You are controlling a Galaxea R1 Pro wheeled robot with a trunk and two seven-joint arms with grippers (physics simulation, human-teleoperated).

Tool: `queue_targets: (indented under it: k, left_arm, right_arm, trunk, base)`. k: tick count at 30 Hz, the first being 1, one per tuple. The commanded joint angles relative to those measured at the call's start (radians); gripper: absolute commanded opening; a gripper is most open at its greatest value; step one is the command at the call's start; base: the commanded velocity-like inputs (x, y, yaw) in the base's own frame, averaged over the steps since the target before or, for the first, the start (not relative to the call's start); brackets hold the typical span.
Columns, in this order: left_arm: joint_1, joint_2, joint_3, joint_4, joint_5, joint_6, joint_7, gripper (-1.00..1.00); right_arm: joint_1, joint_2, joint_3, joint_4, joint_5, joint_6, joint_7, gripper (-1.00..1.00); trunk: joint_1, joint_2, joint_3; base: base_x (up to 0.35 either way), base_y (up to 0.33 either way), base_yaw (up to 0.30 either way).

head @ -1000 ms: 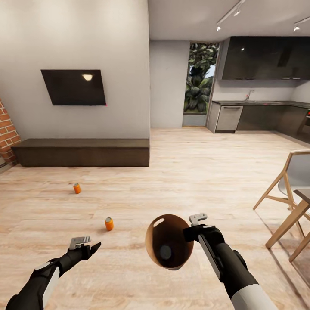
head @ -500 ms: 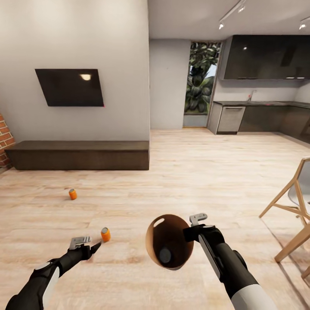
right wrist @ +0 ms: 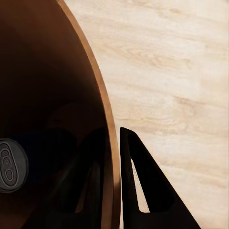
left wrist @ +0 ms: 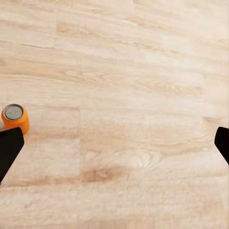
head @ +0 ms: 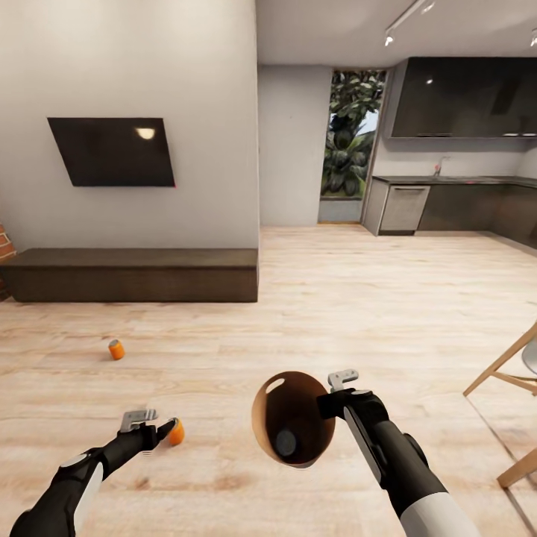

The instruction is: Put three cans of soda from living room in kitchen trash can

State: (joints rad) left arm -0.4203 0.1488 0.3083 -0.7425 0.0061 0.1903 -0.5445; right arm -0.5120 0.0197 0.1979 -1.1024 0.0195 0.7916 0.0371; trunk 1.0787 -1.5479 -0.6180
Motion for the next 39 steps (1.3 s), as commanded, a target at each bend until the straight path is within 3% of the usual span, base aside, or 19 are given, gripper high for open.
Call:
queue_targets:
  k: [1, 39]
  left_arm:
    - [0.0, 0.0, 0.0, 0.0, 0.0, 0.0, 0.0, 1.0]
    - [0.0, 0.0, 0.001, 0.0, 0.0, 0.0, 0.002, 1.0]
  right_arm:
    - [0.0, 0.0, 0.0, -0.001, -0.01, 0.0, 0.004, -1.0]
    - [0.0, 0.003, 0.002, -0.001, -0.006, 0.0, 0.004, -1.0]
  trunk:
    - [0.0, 0.0, 0.0]
    - [0.0, 0.0, 0.0]
  base:
    - [0.346, 0.0, 0.0]
    - [0.305, 0.104, 0.064]
